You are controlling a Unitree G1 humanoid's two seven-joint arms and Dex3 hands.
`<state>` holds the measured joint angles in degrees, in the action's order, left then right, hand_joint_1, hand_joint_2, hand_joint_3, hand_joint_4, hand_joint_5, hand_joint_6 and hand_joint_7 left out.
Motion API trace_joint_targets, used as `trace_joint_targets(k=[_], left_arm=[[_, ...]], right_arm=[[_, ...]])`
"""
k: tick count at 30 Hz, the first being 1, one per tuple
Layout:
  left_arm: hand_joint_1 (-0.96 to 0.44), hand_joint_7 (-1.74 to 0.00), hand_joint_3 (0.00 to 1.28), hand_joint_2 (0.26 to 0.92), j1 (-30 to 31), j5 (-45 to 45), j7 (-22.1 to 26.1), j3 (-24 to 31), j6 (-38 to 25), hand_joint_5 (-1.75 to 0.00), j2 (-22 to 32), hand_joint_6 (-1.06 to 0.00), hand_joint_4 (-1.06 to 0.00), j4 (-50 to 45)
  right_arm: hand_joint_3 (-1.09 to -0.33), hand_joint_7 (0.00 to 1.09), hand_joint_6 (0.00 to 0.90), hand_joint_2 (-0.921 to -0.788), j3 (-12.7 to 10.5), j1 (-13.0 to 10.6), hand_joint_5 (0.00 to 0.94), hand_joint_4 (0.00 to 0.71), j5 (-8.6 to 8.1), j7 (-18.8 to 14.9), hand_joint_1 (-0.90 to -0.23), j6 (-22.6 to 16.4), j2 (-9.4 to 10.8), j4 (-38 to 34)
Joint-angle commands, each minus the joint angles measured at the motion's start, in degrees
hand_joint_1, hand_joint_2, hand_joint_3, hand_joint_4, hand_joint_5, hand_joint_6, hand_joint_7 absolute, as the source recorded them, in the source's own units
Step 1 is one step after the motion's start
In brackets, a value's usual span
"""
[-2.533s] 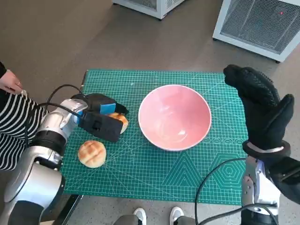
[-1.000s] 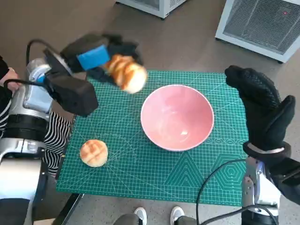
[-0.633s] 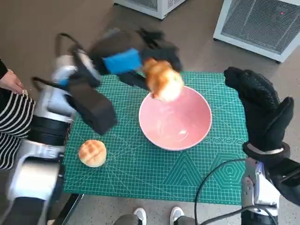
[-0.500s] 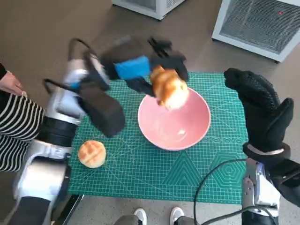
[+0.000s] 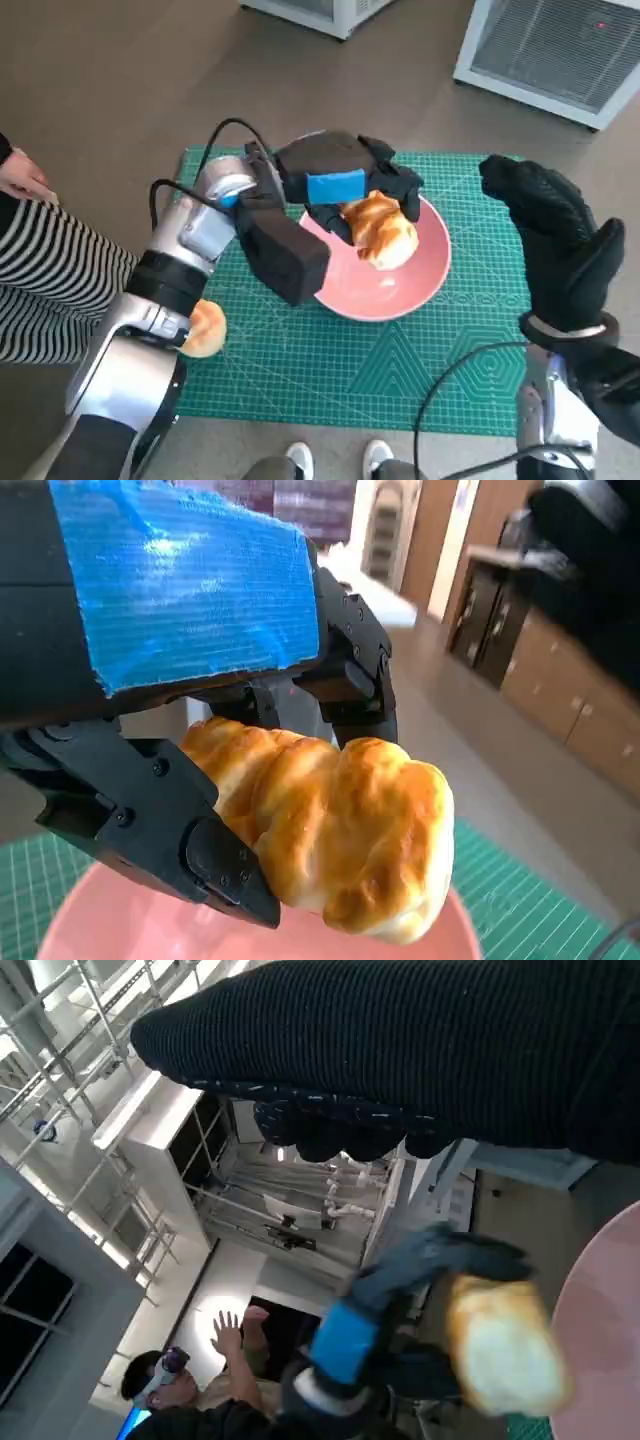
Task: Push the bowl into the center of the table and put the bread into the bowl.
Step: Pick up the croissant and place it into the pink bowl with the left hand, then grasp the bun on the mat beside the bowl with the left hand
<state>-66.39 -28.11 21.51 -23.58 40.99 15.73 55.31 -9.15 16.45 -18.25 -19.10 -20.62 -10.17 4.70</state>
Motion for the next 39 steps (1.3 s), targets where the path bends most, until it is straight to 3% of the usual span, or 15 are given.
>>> trace_joint_targets(k=[1,3,5,6,8,12,19,28,37,39], left_arm=[[0.00,-1.05,0.06,0.920,-1.5,-2.1,-1.0,-1.6,-1.1,-1.25,-1.4,-0.65,-0.69,3.7],[0.00,-1.12,0.09,0.920,-1.3,-2.5,-0.7,-2.1,-2.3,-1.25,-1.9,-0.59,-0.68,5.0],[0.00,-1.30,0.19,0.921,-0.9,-2.6,0.1,-2.5,-3.7,-1.31,-2.3,-0.47,-0.57,6.0],[-0.01,-1.03,0.19,0.873,-0.8,-2.6,0.5,-2.6,-4.2,-0.96,-2.4,-0.39,-0.46,6.3],[-0.03,-0.54,0.13,0.837,-0.3,-2.4,1.8,-2.8,-5.3,-0.42,-2.3,-0.36,-0.37,6.4],[-0.07,-0.16,0.04,0.798,0.5,-1.6,5.7,-2.6,-8.1,-0.09,-1.7,-0.30,-0.20,4.5],[-0.20,-0.04,0.01,0.780,3.2,2.9,11.6,0.6,-8.8,-0.01,2.0,-0.27,-0.10,-4.0],[-0.33,-0.02,0.00,0.765,7.9,13.4,18.2,8.5,-8.4,0.00,10.6,-0.26,-0.09,-20.0],[-0.34,-0.02,0.00,0.752,15.4,24.7,24.2,18.3,-15.7,0.00,21.0,-0.28,-0.09,-38.5],[-0.42,-0.03,0.01,0.769,17.6,25.1,24.0,20.7,-17.0,0.00,24.0,-0.28,-0.09,-41.7]], right_arm=[[-0.696,0.46,0.075,-0.921,-0.4,-1.9,0.000,0.164,-0.22,0.7,-0.705,0.6,0.4,0.3],[-0.696,0.46,0.075,-0.921,-0.4,-2.0,0.000,0.164,-0.16,0.8,-0.705,0.5,0.6,0.3],[-0.697,0.46,0.075,-0.921,-0.4,-2.0,0.000,0.164,-0.12,0.9,-0.706,0.4,0.7,0.3],[-0.697,0.46,0.075,-0.921,-0.4,-2.1,0.000,0.164,-0.10,1.0,-0.706,0.3,0.7,0.3],[-0.697,0.46,0.074,-0.921,-0.3,-2.1,0.000,0.164,-0.02,1.1,-0.706,0.1,0.9,0.2],[-0.696,0.46,0.075,-0.921,-0.2,-2.0,0.000,0.163,0.31,1.2,-0.706,-0.2,1.0,-0.1],[-0.695,0.46,0.074,-0.921,-0.1,-1.7,0.000,0.162,0.52,1.6,-0.704,0.1,1.1,0.1],[-0.686,0.46,0.075,-0.921,0.2,-1.2,0.001,0.164,0.42,1.6,-0.708,0.5,1.5,-0.2],[-0.681,0.46,0.076,-0.921,0.7,-0.7,0.002,0.168,0.22,1.2,-0.709,0.2,1.8,-1.3],[-0.680,0.46,0.076,-0.921,0.7,-0.6,0.002,0.167,0.01,0.9,-0.709,0.1,1.7,-1.6]])
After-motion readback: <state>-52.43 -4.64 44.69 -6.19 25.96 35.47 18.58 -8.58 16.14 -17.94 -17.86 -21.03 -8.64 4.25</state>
